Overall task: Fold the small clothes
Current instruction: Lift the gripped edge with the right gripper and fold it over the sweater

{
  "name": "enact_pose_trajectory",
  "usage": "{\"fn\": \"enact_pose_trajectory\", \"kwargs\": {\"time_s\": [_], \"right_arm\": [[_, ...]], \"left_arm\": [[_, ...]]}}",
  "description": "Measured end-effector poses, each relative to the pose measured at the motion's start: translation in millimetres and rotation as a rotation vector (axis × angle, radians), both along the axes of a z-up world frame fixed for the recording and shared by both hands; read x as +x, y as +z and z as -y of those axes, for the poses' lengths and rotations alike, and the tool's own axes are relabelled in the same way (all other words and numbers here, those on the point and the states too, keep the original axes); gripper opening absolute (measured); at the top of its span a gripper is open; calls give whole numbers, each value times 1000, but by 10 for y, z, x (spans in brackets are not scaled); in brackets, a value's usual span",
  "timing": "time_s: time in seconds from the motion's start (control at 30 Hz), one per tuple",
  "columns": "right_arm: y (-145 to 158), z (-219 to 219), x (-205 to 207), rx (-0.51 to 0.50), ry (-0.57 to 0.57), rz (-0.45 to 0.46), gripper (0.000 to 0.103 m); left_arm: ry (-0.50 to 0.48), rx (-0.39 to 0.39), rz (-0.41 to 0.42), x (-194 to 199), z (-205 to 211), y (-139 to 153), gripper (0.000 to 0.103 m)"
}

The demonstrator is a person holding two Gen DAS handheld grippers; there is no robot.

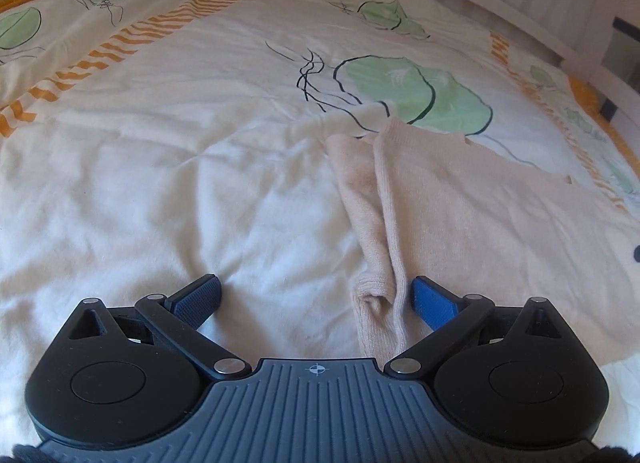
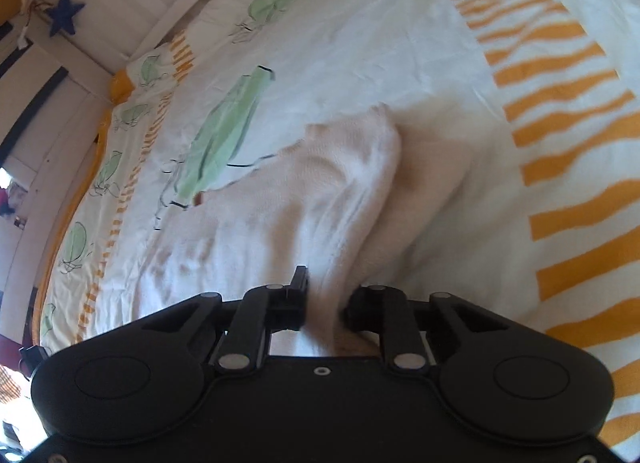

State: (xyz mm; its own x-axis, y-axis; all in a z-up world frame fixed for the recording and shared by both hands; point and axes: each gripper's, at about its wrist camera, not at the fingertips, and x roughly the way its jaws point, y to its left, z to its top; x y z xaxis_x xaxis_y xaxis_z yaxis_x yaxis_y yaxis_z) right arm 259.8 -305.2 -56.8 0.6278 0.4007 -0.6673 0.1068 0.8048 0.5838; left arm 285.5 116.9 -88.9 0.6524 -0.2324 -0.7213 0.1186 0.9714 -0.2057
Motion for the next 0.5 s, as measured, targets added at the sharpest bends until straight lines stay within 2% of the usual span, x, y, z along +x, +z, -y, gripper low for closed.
{"fn": "enact_pose_trajectory", "kwargs": {"time_s": [0.17,0.27,0.37,0.5], "right_arm": [[363,-489,152,-9,80,71,28],[481,-837,286,4,137,101,28],[504,-1209,433,29,198,115,28],[425,-1680,587,33,264,110,28]], "left_arm": [[39,-114,21,-29,-205,54,102],[68,-131,27,-5,-279,108,102],[98,-130,38,1,-333,142,102],[130,-180,34,7,-459,170,102]]}}
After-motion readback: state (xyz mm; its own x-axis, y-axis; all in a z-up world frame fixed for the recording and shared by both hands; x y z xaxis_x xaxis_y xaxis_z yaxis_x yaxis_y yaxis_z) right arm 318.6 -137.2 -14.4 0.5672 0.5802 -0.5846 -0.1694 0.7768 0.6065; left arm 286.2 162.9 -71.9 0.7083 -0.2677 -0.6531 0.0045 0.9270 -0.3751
